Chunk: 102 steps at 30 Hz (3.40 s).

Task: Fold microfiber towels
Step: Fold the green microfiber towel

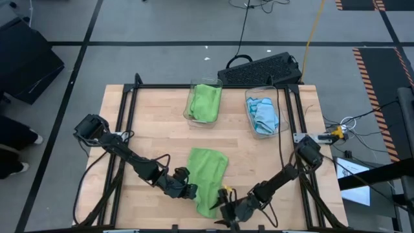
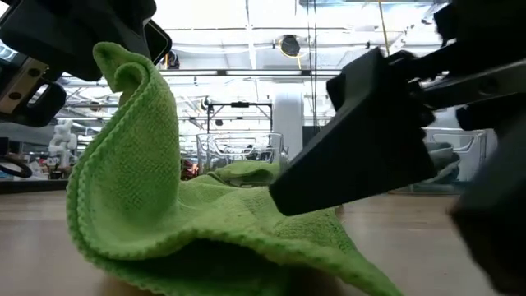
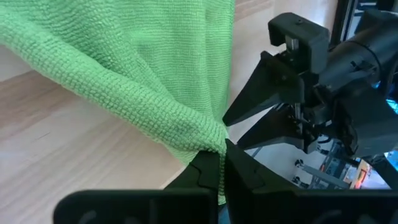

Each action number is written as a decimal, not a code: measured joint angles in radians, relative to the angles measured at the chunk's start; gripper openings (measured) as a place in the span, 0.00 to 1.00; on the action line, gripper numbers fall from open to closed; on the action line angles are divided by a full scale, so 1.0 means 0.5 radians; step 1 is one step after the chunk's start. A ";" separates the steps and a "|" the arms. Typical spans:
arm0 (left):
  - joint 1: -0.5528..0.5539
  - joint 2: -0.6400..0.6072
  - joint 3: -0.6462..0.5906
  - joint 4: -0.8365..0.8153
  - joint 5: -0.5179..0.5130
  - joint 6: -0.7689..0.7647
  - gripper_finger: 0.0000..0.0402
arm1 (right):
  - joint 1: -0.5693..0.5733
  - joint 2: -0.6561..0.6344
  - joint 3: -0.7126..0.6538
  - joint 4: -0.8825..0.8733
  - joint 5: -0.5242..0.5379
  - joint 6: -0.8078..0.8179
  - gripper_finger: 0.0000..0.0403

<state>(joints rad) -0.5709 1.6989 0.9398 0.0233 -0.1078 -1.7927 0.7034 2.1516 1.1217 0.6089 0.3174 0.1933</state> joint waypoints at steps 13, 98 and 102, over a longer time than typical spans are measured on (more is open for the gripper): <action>0.000 0.000 0.000 0.005 -0.013 -0.053 0.01 | 0.022 0.149 0.139 0.098 0.154 -0.106 0.61; -0.177 0.000 0.002 0.014 -0.407 -0.282 0.02 | -0.757 -1.220 -0.906 -0.223 -1.032 1.407 0.01; -0.158 0.000 -0.001 -0.143 -0.403 -0.345 0.01 | -0.789 -1.101 -0.884 -0.202 -1.051 1.404 0.01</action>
<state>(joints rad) -0.6498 1.6989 0.9394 -0.0480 -0.3095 -1.9653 0.3090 1.6010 0.6798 0.5077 -0.2083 0.8952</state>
